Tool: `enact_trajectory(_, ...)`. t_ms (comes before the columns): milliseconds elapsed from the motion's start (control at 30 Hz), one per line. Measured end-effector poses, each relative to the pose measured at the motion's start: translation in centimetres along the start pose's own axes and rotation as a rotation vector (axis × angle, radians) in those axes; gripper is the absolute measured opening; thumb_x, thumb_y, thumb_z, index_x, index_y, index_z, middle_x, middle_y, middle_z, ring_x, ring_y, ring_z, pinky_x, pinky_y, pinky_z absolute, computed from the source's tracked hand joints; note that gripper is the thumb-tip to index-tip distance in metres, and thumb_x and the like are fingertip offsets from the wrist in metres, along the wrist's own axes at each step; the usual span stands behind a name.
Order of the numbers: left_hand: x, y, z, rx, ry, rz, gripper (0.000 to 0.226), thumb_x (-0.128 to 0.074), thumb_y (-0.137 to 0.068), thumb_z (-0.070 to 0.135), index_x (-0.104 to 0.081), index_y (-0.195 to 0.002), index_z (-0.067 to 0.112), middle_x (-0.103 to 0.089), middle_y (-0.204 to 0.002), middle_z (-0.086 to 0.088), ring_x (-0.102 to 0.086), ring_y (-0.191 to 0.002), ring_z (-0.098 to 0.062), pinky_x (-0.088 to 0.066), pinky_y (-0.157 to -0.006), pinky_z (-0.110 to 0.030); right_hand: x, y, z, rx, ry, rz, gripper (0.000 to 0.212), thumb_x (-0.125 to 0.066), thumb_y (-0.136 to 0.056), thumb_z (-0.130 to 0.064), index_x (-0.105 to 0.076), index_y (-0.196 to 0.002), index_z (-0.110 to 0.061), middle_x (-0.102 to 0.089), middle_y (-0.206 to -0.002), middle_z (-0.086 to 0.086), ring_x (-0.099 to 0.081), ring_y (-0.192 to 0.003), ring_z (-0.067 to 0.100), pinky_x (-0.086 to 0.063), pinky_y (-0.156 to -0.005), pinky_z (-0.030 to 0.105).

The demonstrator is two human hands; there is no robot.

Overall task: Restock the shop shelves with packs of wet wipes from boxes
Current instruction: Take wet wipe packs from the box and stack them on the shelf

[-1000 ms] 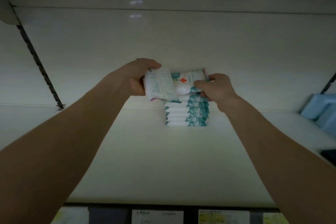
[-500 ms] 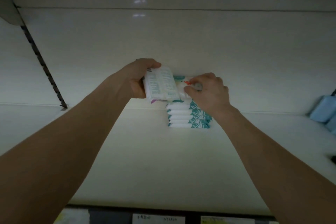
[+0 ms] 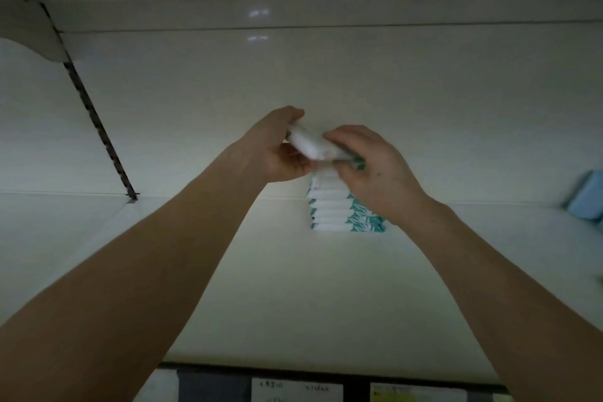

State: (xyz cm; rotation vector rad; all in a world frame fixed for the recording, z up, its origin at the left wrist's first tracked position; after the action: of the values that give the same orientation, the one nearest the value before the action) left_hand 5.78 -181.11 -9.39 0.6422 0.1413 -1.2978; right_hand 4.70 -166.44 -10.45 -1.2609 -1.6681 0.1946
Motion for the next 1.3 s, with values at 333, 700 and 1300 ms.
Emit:
enact_trajectory(333, -0.9, 1.1, -0.1, -0.116, -0.623, 0.072, 0.007, -0.058, -0.092, 0.018, -0.063, -0.088, 0.014, -0.063, -0.079, -0.005, -0.056, -0.065, -0.015, -0.045, -0.052, -0.023, 2.2, -0.1, 2.3, -0.603, -0.576, 0.146, 0.01, -0.055, -0.093, -0.006, -0.062, -0.1, -0.007, -0.066, -0.084, 0.0, -0.064, -0.067, 0.014, -0.057, -0.06, 0.022)
enact_trajectory(700, -1.0, 0.1, 0.9, -0.227, -0.73, 0.141, 0.02, -0.065, -0.087, 0.026, -0.066, -0.098, 0.009, -0.067, -0.092, -0.005, -0.058, -0.082, -0.018, -0.048, -0.067, -0.029, 4.2, -0.5, 2.3, -0.725, -0.748, 0.109, 0.015, -0.051, -0.097, -0.014, -0.061, -0.086, -0.011, -0.059, -0.073, 0.005, -0.051, -0.052, 0.012, -0.043, -0.043, 0.021)
enact_trajectory(1300, -1.7, 0.6, 0.7, -0.121, -0.308, 0.002, 0.008, -0.062, -0.086, 0.002, -0.058, -0.089, 0.009, -0.064, -0.09, -0.011, -0.061, -0.075, -0.019, -0.056, -0.066, -0.028, 4.7, -1.8, 3.0, -0.877, -1.0, 0.046, 0.009, -0.063, -0.09, -0.015, -0.062, -0.087, -0.007, -0.068, -0.092, 0.015, -0.065, -0.075, 0.021, -0.06, -0.062, 0.027)
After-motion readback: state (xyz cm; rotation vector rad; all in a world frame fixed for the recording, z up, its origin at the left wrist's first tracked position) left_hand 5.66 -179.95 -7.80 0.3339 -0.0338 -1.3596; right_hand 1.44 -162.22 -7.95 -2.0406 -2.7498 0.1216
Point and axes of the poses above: each hand's wrist, its own y-axis away from the middle knuckle, its own x-axis out of the back of the hand, z = x × y, the point moved 4 cm from there along -y, towards the middle knuckle
